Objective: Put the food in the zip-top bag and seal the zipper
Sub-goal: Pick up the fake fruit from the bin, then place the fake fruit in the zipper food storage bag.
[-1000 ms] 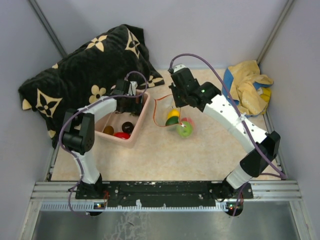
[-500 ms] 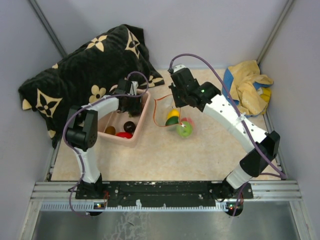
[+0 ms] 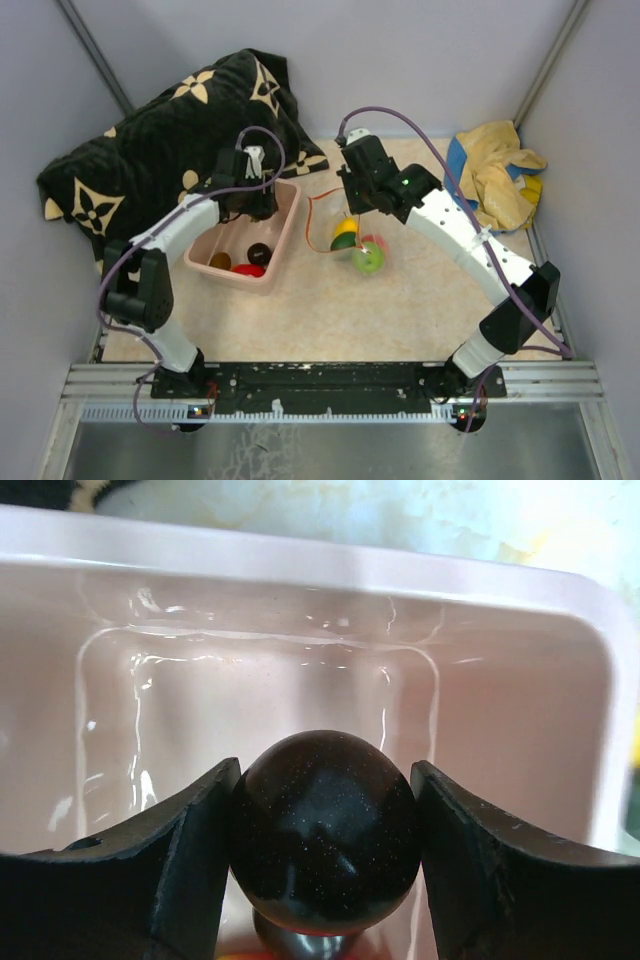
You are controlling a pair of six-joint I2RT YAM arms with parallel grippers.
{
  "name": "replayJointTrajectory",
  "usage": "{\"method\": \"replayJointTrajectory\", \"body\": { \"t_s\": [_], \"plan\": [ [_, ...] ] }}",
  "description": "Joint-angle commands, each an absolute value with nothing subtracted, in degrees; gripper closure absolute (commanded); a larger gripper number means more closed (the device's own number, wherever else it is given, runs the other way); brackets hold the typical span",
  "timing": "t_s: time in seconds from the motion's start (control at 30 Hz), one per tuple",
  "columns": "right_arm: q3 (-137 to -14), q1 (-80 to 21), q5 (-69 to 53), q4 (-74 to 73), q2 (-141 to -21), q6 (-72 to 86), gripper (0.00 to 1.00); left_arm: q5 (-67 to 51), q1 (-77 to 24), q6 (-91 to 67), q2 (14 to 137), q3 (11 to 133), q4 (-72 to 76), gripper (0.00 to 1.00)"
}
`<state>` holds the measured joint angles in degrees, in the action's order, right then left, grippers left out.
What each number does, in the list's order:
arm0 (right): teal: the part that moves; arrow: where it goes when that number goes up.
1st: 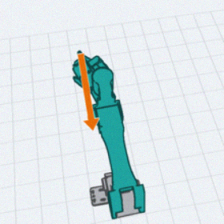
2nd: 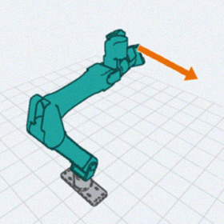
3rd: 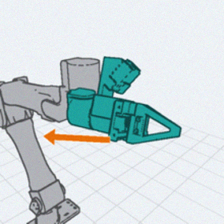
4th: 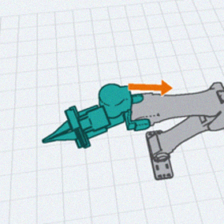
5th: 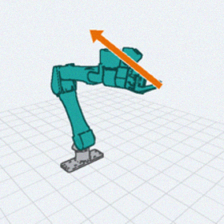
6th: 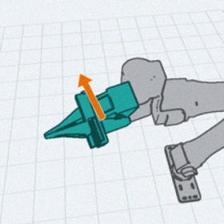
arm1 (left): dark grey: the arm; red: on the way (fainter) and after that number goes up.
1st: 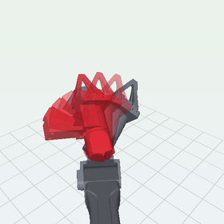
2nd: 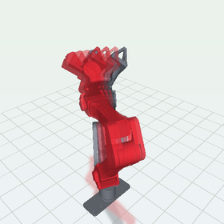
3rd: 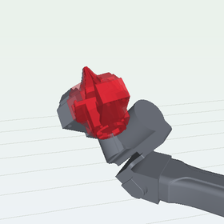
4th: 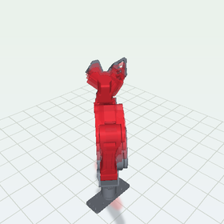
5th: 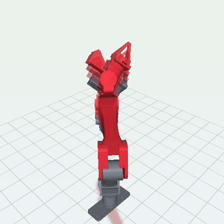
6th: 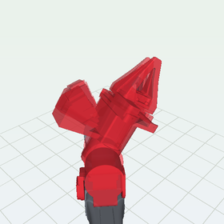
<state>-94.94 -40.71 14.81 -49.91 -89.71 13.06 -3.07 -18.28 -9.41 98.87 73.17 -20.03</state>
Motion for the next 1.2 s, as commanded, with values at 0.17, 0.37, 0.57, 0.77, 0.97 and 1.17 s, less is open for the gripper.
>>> {"method": "replayJointTrajectory", "body": {
  "t_s": [0.17,0.37,0.57,0.77,0.97,1.17],
  "plan": [
    [-94.2,-40.3,12.7,-45.2,-86.7,13.7,1.00,-7.3,-18.9,-10.8,83.9,68.2,-19.3,0.52],
    [-92.0,-40.3,11.7,-43.7,-85.5,14.7,1.00,-13.0,-19.8,-11.8,75.8,63.4,-16.6,0.52],
    [-90.0,-40.3,11.1,-42.2,-84.1,15.3,1.00,-21.2,-21.6,-10.9,68.9,58.7,-10.6,0.52],
    [-88.9,-40.3,10.4,-42.0,-83.3,16.4,1.00,-23.7,-29.1,-7.0,64.9,58.0,-4.5,0.52],
    [-87.9,-40.3,9.3,-41.4,-82.4,17.4,1.00,-24.7,-34.5,-5.4,64.3,55.5,6.3,0.51],
    [-88.4,-40.3,9.0,-41.2,-82.2,17.8,1.00,-24.3,-37.3,-2.1,68.9,55.9,9.8,0.51]
  ]
}}
